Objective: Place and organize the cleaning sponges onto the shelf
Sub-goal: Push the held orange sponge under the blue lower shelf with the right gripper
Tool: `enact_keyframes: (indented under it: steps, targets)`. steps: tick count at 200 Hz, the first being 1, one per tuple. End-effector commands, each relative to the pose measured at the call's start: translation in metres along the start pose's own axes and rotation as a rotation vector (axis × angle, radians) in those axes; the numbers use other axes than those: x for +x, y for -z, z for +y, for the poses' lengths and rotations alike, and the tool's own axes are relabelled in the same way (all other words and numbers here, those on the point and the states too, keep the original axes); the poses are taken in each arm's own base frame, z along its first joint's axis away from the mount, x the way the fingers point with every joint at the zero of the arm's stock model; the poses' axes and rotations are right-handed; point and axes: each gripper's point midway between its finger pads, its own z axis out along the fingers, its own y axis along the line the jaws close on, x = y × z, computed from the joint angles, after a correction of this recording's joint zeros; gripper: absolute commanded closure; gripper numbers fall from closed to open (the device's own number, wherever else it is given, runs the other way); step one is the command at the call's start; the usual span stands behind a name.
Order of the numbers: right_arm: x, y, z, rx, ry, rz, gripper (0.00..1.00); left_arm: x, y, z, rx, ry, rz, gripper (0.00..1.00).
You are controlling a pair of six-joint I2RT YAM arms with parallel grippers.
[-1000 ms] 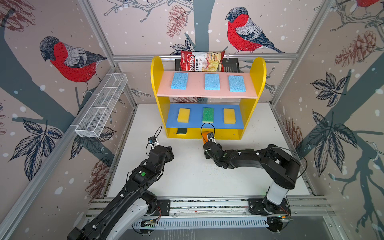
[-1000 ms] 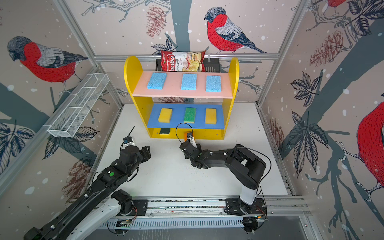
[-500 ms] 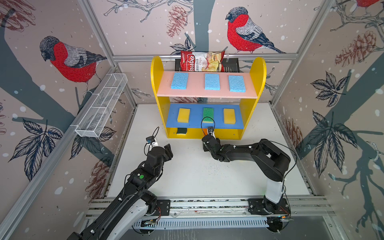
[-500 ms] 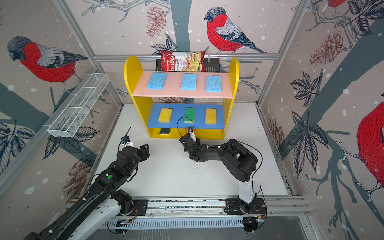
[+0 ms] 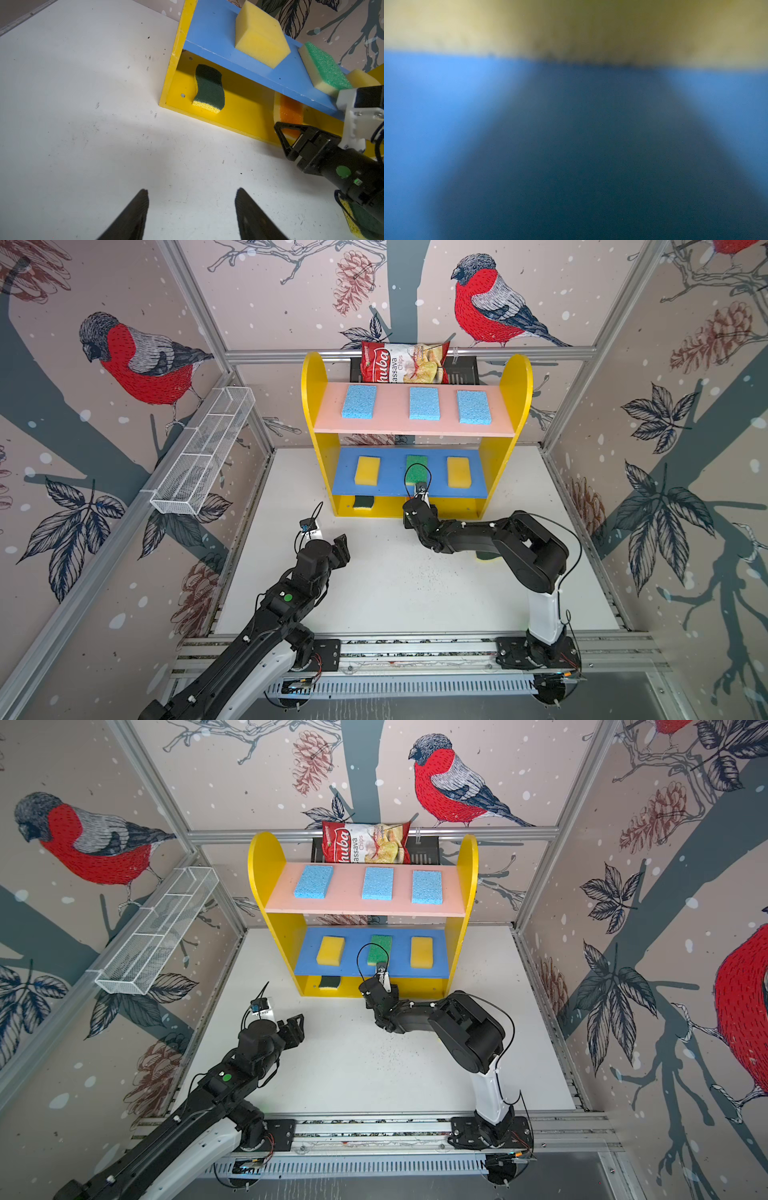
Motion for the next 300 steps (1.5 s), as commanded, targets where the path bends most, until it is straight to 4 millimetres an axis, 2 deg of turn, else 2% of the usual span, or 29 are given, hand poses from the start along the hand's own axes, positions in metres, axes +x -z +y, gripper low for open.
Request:
enact_keyframes:
  steps: [1,66,120,155,217,247,300]
  targets:
    - [0.013,-0.005,0.002,-0.007,0.015,0.049,0.4,-0.009,-0.002,-0.012,0.049,0.004,-0.034,0.33]
    - [0.03,-0.011,0.005,0.001,0.016,0.091,0.4,-0.013,-0.002,-0.01,0.037,-0.003,-0.056,0.33]
    - [0.041,-0.009,-0.003,0.035,0.011,0.112,0.38,-0.009,-0.004,-0.008,0.033,-0.006,-0.05,0.33]
    - [0.047,-0.008,-0.009,0.055,0.01,0.127,0.31,-0.009,-0.003,-0.006,0.028,-0.002,-0.053,0.33]
    - [0.053,-0.011,-0.011,0.068,0.017,0.142,0.3,-0.01,-0.001,-0.003,0.016,0.006,-0.058,0.33]
    - [0.058,-0.011,-0.013,0.078,0.02,0.162,0.25,-0.011,0.001,-0.002,0.012,0.012,-0.06,0.33]
    - [0.055,-0.009,-0.015,0.089,0.031,0.165,0.23,-0.015,0.003,-0.005,0.018,0.012,-0.068,0.33]
